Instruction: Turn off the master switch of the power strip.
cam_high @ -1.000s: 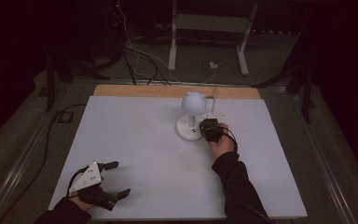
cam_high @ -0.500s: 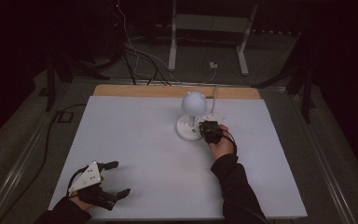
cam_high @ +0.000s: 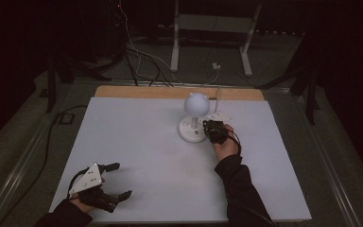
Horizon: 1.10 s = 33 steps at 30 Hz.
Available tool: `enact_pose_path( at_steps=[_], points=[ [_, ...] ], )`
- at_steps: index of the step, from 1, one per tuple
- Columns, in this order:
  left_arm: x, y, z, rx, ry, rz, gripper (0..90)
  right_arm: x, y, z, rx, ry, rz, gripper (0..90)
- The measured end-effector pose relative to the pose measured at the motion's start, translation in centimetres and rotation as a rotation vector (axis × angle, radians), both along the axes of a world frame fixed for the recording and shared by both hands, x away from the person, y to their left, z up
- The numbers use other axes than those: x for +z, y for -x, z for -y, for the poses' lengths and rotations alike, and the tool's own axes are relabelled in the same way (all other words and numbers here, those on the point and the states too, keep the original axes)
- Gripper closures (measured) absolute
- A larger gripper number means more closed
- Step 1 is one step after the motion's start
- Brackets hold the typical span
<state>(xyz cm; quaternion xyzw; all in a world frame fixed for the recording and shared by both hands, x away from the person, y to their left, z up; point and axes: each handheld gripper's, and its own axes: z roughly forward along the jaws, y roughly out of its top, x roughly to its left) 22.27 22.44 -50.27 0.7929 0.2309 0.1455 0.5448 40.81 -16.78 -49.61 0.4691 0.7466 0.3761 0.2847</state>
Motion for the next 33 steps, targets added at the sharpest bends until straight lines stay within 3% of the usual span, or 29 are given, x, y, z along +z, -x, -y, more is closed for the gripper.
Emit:
enact_pose_path(
  at_steps=[5, 12, 17, 18, 19, 21, 22, 26, 30, 33],
  points=[
    [0.0, 0.1, 0.1, -0.002, -0.003, 0.003, 0.3, 0.7, 0.1, 0.4, 0.003, -0.017, -0.003, 87.4],
    [0.1, 0.1, 0.0, -0.001, 0.001, 0.003, 0.3, 0.6, 0.2, 0.7, 0.023, -0.044, -0.022, 81.7],
    [0.1, 0.1, 0.1, -0.005, 0.001, 0.004, 0.3, 0.5, 0.4, 0.8, 0.076, -0.074, -0.012, 54.3],
    [0.1, 0.1, 0.1, -0.005, 0.006, 0.003, 0.3, 0.5, 0.4, 0.8, 0.095, -0.086, -0.027, 48.2],
    [0.1, 0.1, 0.1, -0.005, 0.006, 0.003, 0.3, 0.5, 0.4, 0.8, 0.095, -0.086, -0.027, 48.2],
    [0.1, 0.2, 0.1, -0.005, 0.003, 0.005, 0.3, 0.5, 0.5, 0.8, 0.108, -0.098, -0.058, 35.7],
    [0.1, 0.2, 0.1, -0.006, 0.003, 0.005, 0.3, 0.5, 0.5, 0.8, 0.108, -0.098, -0.058, 35.7],
    [0.1, 0.1, 0.1, -0.006, 0.004, 0.003, 0.3, 0.3, 0.7, 1.1, 0.137, -0.148, -0.057, 17.1],
    [0.1, 0.1, 0.1, -0.011, 0.008, 0.0, 0.3, 0.4, 0.8, 1.4, 0.18, -0.182, -0.095, 13.8],
    [0.1, 0.1, 0.1, -0.011, 0.005, 0.001, 0.3, 0.6, 1.0, 1.8, 0.208, -0.226, -0.097, 7.2]
  ],
)
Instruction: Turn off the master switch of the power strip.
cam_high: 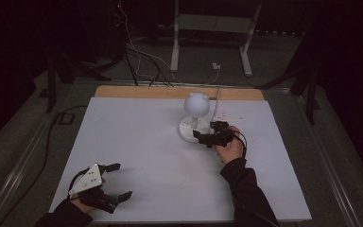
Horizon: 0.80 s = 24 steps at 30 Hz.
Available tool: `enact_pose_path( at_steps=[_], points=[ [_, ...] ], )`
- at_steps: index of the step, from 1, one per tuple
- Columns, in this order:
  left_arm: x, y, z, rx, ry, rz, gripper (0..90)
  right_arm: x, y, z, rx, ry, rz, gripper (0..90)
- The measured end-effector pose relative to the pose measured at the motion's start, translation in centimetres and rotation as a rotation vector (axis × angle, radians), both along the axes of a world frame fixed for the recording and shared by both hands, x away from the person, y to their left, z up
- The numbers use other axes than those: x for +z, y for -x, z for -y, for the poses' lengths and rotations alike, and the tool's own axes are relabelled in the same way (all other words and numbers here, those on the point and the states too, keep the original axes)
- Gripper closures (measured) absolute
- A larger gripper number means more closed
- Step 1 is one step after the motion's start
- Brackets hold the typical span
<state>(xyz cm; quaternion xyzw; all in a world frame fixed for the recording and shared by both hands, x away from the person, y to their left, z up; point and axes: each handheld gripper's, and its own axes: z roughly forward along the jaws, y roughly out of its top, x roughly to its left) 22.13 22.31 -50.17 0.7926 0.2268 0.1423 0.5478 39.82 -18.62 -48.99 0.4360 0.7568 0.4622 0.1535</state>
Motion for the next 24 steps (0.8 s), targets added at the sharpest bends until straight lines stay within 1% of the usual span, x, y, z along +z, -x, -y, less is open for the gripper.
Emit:
enact_pose_path(
  at_steps=[1, 2, 3, 4, 5, 7, 8, 9, 15, 17, 19, 24],
  points=[
    [0.0, 0.0, 0.0, -0.001, 0.0, 0.001, 0.3, 0.1, 0.0, 0.1, 0.004, -0.009, 0.009, 4.9],
    [0.0, 0.0, 0.0, 0.001, 0.002, 0.002, 0.3, 0.2, 0.1, 0.1, 0.007, -0.007, 0.016, 2.2],
    [0.0, 0.0, 0.0, 0.001, 0.004, 0.0, 0.3, 0.3, 0.2, 0.2, 0.015, -0.006, 0.018, 1.8],
    [0.0, 0.0, 0.0, 0.001, 0.004, -0.001, 0.3, 0.4, 0.3, 0.2, 0.021, -0.007, 0.007, 1.3],
    [0.0, 0.0, 0.0, 0.001, 0.002, 0.0, 0.3, 0.5, 0.3, 0.3, 0.024, -0.003, -0.003, 1.3],
    [0.0, 0.0, 0.0, -0.001, 0.001, 0.001, 0.3, 0.6, 0.5, 0.3, 0.027, 0.012, 0.008, 1.3],
    [0.0, 0.0, 0.0, -0.001, 0.003, 0.001, 0.3, 0.6, 0.6, 0.4, 0.027, 0.014, 0.005, 1.3],
    [0.0, 0.0, 0.0, 0.0, 0.004, -0.001, 0.3, 0.7, 0.7, 0.4, 0.027, 0.011, 0.014, 1.4],
    [0.0, 0.0, 0.0, 0.0, 0.002, -0.001, 0.3, 1.5, 1.3, 0.8, 0.036, -0.01, 0.03, 1.4],
    [0.0, 0.0, 0.0, 0.0, 0.0, 0.0, 0.3, 1.8, 1.5, 0.9, 0.046, -0.006, 0.031, 1.3],
    [0.0, 0.0, 0.0, 0.0, 0.001, -0.001, 0.3, 2.1, 1.8, 0.9, 0.05, 0.01, 0.038, 1.3],
    [0.0, 0.0, 0.0, -0.001, 0.0, 0.0, 0.3, 2.6, 2.6, 1.2, 0.07, 0.0, 0.043, 1.3]
  ],
)
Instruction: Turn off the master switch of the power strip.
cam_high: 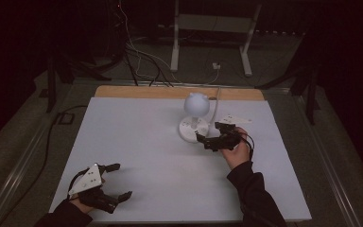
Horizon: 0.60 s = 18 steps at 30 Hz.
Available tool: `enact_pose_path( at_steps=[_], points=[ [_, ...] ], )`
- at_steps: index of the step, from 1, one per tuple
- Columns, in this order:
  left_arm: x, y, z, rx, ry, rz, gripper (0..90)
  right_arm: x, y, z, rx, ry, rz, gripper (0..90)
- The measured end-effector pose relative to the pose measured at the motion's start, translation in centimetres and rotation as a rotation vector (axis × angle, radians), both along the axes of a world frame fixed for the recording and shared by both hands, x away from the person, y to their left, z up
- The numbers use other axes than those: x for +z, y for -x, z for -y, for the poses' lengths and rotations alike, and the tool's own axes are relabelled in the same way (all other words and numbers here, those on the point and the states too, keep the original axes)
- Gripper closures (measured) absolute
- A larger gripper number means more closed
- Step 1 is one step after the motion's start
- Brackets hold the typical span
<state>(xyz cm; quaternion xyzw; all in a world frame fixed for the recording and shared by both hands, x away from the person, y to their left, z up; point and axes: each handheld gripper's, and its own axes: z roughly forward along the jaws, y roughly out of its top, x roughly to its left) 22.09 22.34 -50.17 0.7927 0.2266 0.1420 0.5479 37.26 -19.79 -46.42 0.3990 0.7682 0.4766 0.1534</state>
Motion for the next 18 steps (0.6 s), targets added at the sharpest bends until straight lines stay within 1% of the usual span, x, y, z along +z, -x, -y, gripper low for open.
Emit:
enact_pose_path(
  at_steps=[3, 5, 8, 10, 12, 15, 18],
  points=[
    [0.0, 0.0, 0.0, 0.001, 0.003, -0.001, 0.3, 0.2, 0.5, 0.1, 0.018, 0.005, -0.001, 1.3],
    [0.0, 0.0, 0.0, 0.001, 0.0, 0.0, 0.3, 0.4, 0.9, 0.3, 0.034, -0.004, -0.007, 1.3],
    [0.0, 0.0, 0.0, 0.001, 0.002, 0.0, 0.3, 0.6, 1.5, 0.5, 0.052, 0.003, 0.001, 1.3],
    [0.0, 0.0, 0.0, 0.0, 0.0, -0.001, 0.3, 0.6, 2.0, 0.8, 0.058, -0.008, 0.005, 1.3],
    [0.0, 0.0, 0.0, -0.002, -0.001, -0.001, 0.3, 0.6, 2.5, 1.1, 0.062, -0.009, 0.008, 1.3],
    [0.0, 0.0, 0.0, -0.001, 0.003, -0.002, 0.3, 0.5, 3.3, 1.6, 0.071, -0.023, 0.017, 1.4],
    [0.0, 0.0, 0.1, -0.004, -0.001, 0.0, 0.3, 0.3, 4.2, 2.1, 0.081, -0.022, 0.039, 1.4]
  ],
)
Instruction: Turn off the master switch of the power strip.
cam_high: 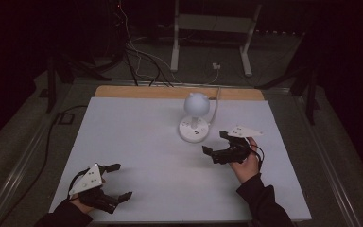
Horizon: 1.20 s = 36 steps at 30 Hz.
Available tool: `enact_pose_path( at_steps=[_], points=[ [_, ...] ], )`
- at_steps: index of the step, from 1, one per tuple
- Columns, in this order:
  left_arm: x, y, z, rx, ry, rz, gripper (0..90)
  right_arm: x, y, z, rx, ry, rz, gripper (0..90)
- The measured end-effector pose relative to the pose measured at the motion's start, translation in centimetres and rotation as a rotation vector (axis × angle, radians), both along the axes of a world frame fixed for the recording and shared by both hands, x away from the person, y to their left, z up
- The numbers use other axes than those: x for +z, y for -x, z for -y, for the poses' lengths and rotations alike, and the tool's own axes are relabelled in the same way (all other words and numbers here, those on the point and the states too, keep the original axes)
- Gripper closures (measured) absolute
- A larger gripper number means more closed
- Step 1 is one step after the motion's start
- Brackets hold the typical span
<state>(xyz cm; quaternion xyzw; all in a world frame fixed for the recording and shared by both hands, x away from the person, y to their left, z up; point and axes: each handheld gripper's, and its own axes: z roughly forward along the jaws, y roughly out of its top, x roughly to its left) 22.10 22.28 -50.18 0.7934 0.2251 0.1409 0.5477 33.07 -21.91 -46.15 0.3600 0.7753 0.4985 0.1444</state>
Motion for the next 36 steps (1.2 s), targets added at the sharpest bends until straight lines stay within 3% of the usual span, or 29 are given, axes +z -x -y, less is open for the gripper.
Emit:
enact_pose_path(
  at_steps=[11, 19, 36],
  points=[
    [0.0, 0.0, 0.0, 0.0, -0.005, 0.0, 0.3, -1.2, 3.3, 1.8, 0.021, 0.051, 0.002, 1.3],
    [0.0, 0.0, 0.0, 0.001, 0.0, 0.0, 0.3, -2.3, 5.1, 3.3, 0.048, 0.075, -0.027, 1.4],
    [0.0, 0.0, 0.1, -0.001, -0.007, 0.001, 0.3, -4.5, 8.8, 8.4, -0.022, 0.105, -0.052, 1.4]
  ],
)
